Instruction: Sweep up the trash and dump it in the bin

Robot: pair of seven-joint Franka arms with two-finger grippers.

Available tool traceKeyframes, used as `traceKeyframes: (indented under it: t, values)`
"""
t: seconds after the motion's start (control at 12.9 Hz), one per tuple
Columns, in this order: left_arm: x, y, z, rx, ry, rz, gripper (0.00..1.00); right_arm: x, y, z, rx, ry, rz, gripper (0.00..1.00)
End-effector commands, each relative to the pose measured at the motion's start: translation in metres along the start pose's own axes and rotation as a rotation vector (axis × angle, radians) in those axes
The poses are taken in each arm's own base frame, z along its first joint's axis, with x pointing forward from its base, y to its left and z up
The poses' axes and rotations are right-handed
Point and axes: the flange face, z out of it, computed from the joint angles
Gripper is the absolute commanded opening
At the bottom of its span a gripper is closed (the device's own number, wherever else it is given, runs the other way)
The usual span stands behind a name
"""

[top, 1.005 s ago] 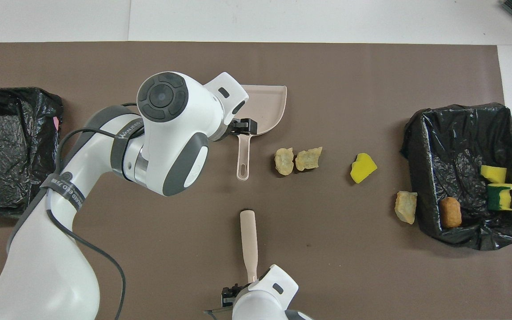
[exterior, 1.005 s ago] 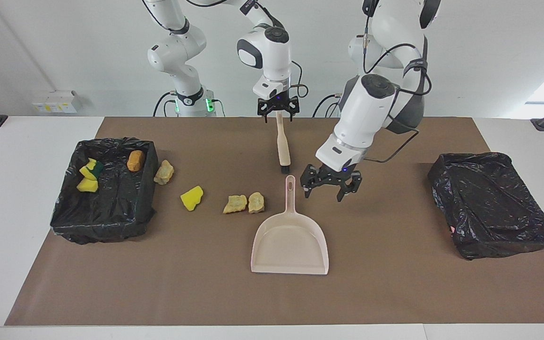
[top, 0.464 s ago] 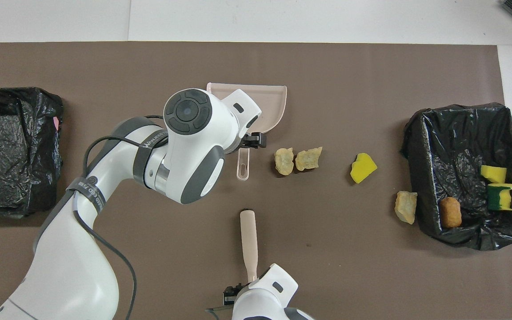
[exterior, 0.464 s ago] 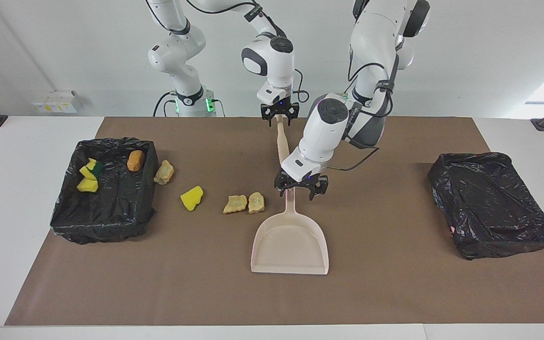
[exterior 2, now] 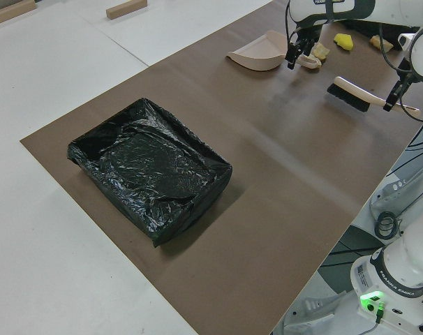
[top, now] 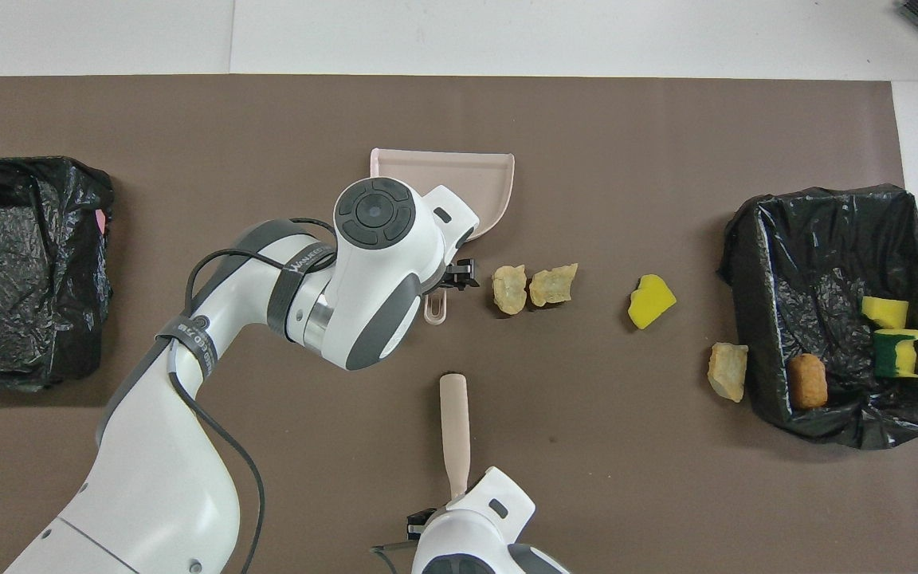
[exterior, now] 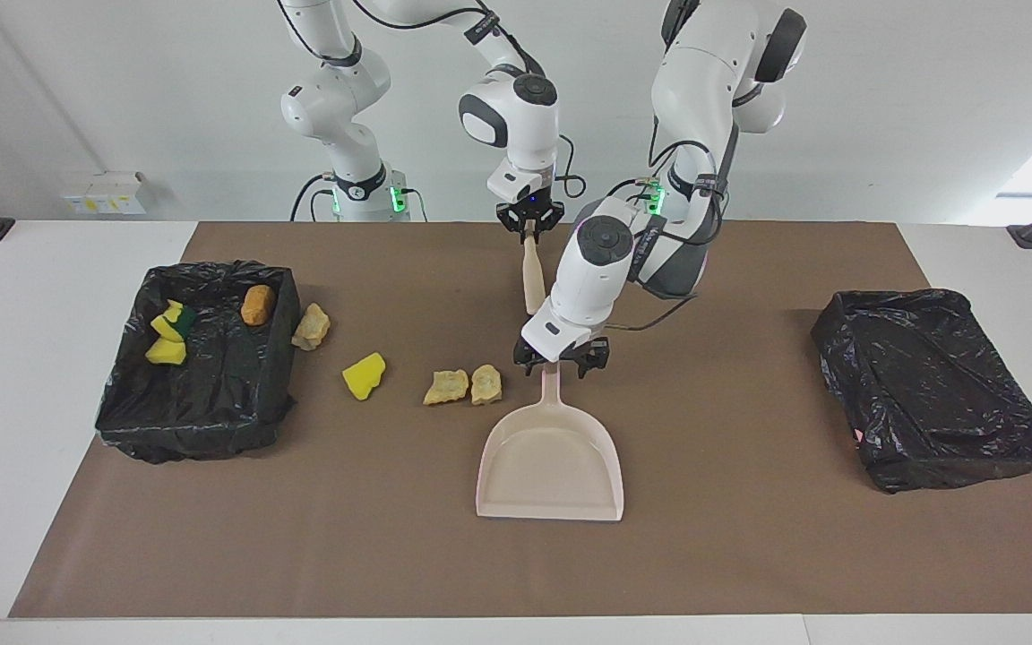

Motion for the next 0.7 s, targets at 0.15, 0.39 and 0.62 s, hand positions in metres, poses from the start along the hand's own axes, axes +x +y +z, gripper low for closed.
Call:
traceKeyframes:
  t: [0.15,0.39,0.62]
  values:
    - [-0.003,-0.001,0.0,0.025,0.011,-0.002,1.0,0.048,0.073,-0.058,-0.031,-0.008,0.02,0.0]
    - [-0.005,0.004,-0.001,0.027,0.009,0.014,0.57,0.078,0.121,-0.068,-0.195,0.023,-0.023,0.0]
    - [-0.005,0.004,-0.002,0.032,0.013,0.048,0.0,0.116,0.184,-0.059,-0.289,0.012,-0.009,0.0]
